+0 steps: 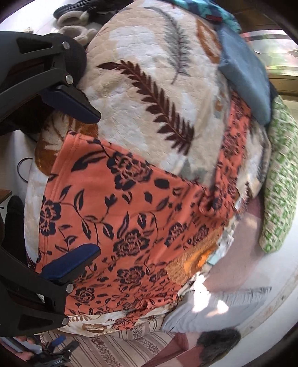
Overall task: Fold small clothes
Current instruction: 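Move the right tool to the blouse sleeve and close on its cuff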
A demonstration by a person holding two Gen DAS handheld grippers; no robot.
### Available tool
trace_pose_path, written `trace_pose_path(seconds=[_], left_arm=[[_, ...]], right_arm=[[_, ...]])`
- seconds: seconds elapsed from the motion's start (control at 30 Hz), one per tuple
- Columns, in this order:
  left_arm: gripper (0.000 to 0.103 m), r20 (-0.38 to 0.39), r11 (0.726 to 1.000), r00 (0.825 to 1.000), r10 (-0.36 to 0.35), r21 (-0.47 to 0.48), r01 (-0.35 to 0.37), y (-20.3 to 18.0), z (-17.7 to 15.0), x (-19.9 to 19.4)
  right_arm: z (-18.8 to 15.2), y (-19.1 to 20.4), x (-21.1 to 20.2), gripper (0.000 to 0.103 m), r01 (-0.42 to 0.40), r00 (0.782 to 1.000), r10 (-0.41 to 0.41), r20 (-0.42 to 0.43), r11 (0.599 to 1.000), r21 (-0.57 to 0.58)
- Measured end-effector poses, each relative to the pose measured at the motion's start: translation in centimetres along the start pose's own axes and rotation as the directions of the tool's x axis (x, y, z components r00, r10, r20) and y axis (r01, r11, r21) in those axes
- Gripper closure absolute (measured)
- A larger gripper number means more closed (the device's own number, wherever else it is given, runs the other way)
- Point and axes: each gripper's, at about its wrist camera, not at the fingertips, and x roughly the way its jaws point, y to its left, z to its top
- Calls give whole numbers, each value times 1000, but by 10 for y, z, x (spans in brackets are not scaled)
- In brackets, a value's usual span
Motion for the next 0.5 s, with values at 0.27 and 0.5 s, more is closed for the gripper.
trace_pose_path(seconds=[0.27, 0.5], left_arm=[[0, -111, 999, 994, -21, -40, 17, 21, -1, 29], [48, -188, 993, 978, -96, -92, 80, 25, -8, 50]], right_arm=[[-2, -63, 72, 0, -67, 962, 104, -252, 986, 153], [-14, -54, 87, 42, -94, 941, 127, -315, 989, 116]])
